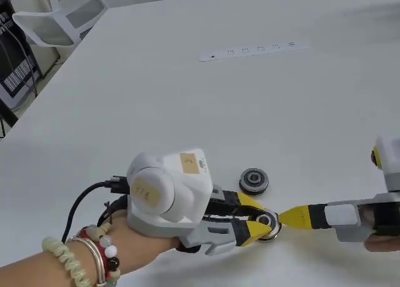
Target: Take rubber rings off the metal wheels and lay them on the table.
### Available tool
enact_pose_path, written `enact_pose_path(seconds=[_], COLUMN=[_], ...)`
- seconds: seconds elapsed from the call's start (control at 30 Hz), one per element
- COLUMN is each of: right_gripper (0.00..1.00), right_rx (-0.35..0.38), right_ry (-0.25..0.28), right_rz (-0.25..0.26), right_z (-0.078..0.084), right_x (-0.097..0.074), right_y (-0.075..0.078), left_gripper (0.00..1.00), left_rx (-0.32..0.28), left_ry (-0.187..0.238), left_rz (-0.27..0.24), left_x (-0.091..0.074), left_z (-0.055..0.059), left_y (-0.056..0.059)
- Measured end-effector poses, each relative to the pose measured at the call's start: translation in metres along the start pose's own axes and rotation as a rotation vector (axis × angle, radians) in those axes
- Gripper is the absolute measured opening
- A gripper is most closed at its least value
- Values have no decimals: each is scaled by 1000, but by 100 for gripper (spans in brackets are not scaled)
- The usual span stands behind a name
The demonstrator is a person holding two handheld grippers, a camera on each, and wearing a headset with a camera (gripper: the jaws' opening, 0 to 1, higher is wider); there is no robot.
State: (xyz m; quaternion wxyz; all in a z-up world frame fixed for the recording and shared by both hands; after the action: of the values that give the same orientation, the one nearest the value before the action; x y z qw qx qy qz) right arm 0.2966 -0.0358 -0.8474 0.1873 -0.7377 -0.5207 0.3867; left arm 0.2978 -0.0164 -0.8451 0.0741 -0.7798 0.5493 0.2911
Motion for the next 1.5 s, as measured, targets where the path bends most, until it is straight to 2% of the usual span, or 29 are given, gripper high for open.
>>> enact_pose_path(seconds=[0.6,0.7,0.73,0.8,0.97,1.0,1.07,1.1,1.13,1.17,1.23,1.37,1.5], right_gripper=[0,0,0,0,0,0,0,0,0,0,0,0,0], right_rx=[14,11,7,-8,13,13,-5,-37,-62,-51,-62,-61,-76], right_ry=[26,40,51,37,49,53,43,2,12,17,11,7,3], right_rz=[-58,-92,-118,-103,-104,-84,-55,-9,-6,-28,-26,-24,-21], right_z=[-4,-6,-8,-7,-6,-6,-4,2,0,-1,-1,-1,-2], right_x=[3,3,3,4,0,0,0,-1,0,1,2,1,-2], right_y=[-12,-18,-23,-21,-18,-14,-9,-3,-3,-8,-7,-6,-7], left_gripper=[14,14,14,14,14,14,14,14,14,14,14,14,21], left_rx=[4,4,4,5,8,19,89,74,69,61,57,10,53], left_ry=[-1,2,3,4,3,-1,-10,-9,-8,-7,-12,-58,-54], left_rz=[1,2,3,2,-2,-8,-12,-14,-14,-13,-9,-15,-10], left_x=[0,1,2,2,2,2,2,2,2,2,2,0,-6], left_z=[0,0,0,-1,-1,-1,0,0,0,0,-1,-1,-7], left_y=[1,1,2,2,2,3,4,5,4,4,3,2,4])
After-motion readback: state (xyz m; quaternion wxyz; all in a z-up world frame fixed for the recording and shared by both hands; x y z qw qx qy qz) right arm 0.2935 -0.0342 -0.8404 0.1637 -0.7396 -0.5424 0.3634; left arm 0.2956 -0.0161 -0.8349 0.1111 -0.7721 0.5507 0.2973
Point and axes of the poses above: the centre of the closed fingertips' face, and the gripper's own axes: x roughly forward along the fingers, y roughly to its right, z roughly out of its underside, the point moved 1 cm from there along -x, roughly backward along the fingers, and after that the axes turned 14 degrees about -x, right-handed, at the moved point
